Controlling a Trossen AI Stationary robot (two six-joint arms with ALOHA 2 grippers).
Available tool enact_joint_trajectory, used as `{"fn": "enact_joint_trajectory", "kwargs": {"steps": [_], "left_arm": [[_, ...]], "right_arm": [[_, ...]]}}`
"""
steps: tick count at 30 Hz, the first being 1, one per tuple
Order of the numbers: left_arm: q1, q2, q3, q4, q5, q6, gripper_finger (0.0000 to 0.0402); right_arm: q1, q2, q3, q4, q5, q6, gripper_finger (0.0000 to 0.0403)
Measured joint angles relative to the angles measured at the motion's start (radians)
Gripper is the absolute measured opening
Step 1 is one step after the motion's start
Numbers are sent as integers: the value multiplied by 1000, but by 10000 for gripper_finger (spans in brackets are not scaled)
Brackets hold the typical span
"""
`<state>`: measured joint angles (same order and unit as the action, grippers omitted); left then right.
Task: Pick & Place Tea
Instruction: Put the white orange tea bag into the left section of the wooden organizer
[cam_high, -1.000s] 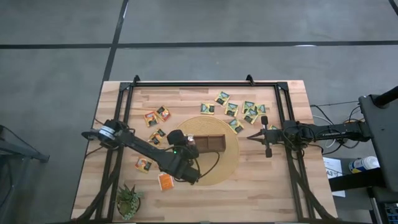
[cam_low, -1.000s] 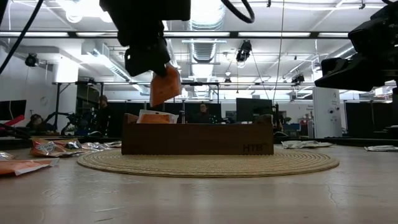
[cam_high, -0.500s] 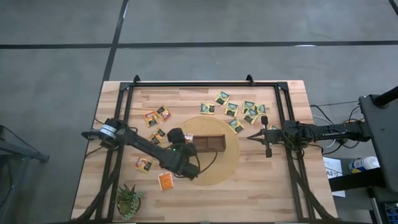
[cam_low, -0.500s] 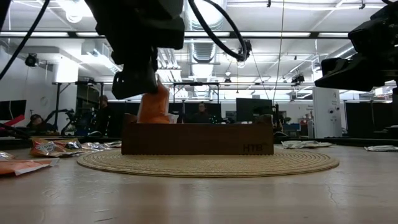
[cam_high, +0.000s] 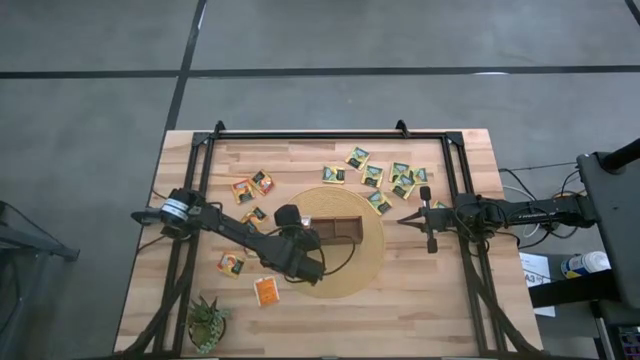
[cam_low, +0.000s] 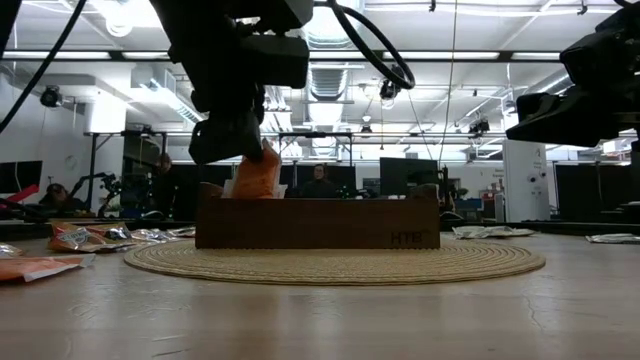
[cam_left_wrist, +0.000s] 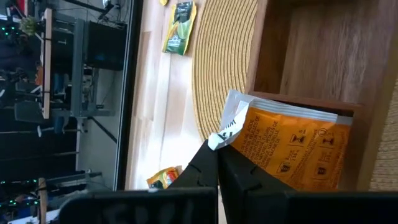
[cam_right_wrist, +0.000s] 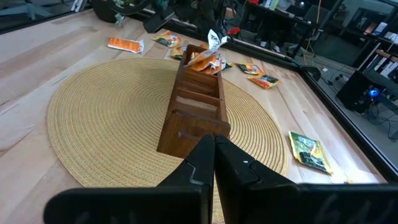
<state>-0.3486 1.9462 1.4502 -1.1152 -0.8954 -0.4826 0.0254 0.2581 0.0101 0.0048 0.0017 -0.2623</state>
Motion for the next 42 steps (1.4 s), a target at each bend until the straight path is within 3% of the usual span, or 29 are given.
{"fn": "enact_joint_trajectory", "kwargs": {"steps": [14, 26, 32, 37, 39, 42], "left_arm": [[5, 0, 0, 0, -22, -21, 3], [5, 0, 0, -2, -18, -48, 120], [3, -1, 34, -15, -13, -76, 132], [-2, -4, 103, -38, -11, -217, 133], [-4, -7, 125, -43, 9, -257, 133], [-9, -11, 132, -36, 120, -280, 133]], "right_arm": [[0, 0, 0, 0, 0, 0, 9], [0, 0, 0, 0, 0, 0, 9], [0, 0, 0, 0, 0, 0, 9], [0, 0, 0, 0, 0, 0, 9], [0, 0, 0, 0, 0, 0, 9], [0, 0, 0, 0, 0, 0, 9]]}}
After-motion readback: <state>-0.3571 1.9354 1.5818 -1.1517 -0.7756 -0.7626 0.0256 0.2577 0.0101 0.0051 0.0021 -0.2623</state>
